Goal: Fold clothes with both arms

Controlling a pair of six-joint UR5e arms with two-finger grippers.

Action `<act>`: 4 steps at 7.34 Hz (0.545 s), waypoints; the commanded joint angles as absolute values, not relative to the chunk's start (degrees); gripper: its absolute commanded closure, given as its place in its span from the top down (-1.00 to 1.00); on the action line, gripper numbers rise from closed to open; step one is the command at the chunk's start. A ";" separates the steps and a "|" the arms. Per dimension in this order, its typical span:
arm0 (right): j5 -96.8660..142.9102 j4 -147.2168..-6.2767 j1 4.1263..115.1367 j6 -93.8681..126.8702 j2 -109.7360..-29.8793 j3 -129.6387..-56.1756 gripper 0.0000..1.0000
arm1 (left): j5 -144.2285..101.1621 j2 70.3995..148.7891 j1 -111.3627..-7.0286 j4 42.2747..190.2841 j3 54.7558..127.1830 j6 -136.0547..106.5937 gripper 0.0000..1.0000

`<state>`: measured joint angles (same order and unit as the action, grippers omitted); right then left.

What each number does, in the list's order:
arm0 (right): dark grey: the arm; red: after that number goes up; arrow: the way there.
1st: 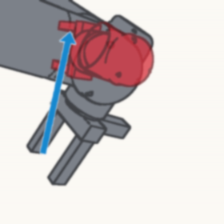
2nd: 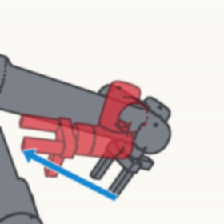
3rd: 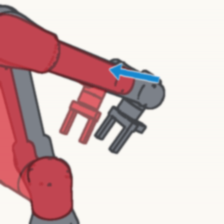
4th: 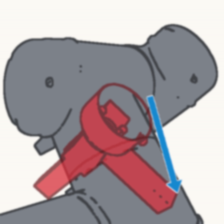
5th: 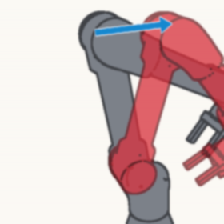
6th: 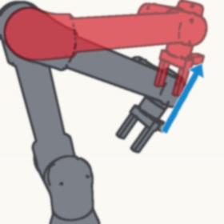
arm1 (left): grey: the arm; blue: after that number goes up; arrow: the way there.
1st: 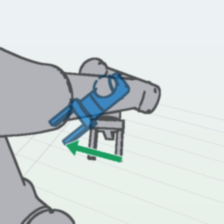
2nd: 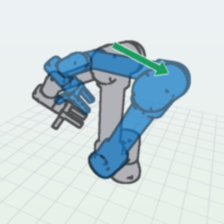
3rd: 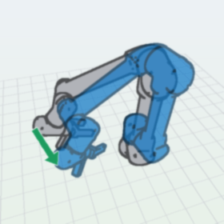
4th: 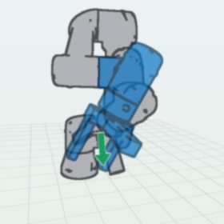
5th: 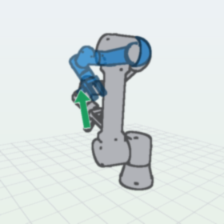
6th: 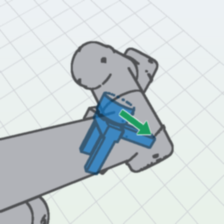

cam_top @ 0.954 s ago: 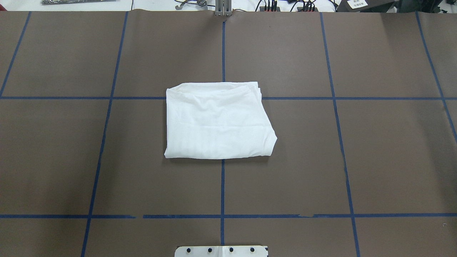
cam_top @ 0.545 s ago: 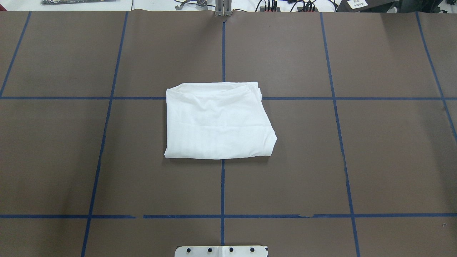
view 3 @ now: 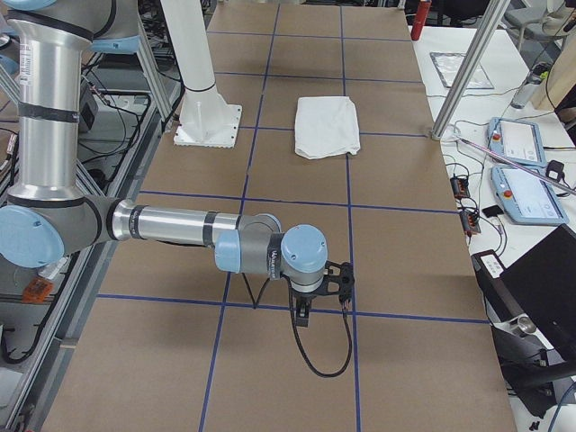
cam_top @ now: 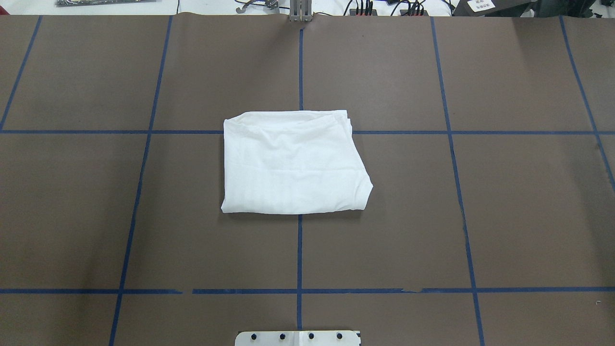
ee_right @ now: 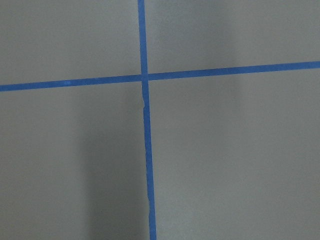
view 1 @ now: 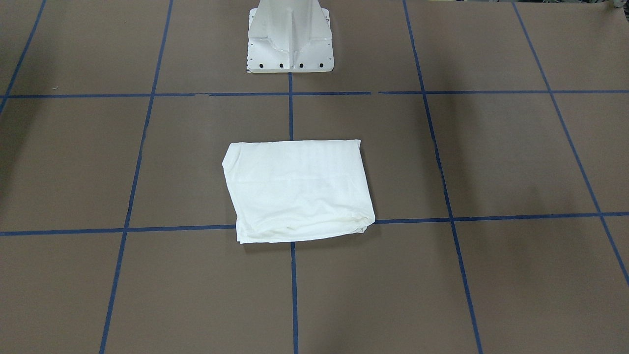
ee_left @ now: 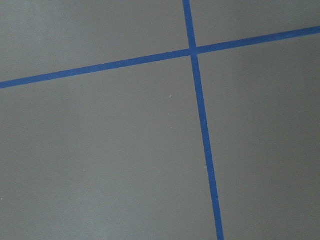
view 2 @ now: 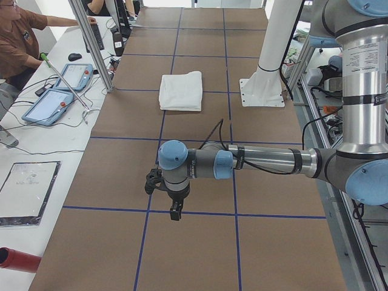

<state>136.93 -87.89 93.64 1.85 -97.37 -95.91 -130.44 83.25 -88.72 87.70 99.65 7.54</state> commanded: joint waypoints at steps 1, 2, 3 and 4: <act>134.74 -87.80 90.98 7.43 -97.64 -98.43 1.00 | -130.43 83.23 -88.77 87.71 100.02 7.47 1.00; 134.74 -87.72 90.97 7.47 -97.73 -98.44 1.00 | -130.43 83.23 -88.77 87.63 100.02 7.47 1.00; 134.82 -87.54 91.05 7.47 -97.73 -98.44 1.00 | -130.43 83.23 -88.68 87.63 99.76 7.47 1.00; 134.91 -87.37 90.97 7.38 -97.73 -98.44 1.00 | -130.43 83.23 -88.68 87.63 99.76 7.56 1.00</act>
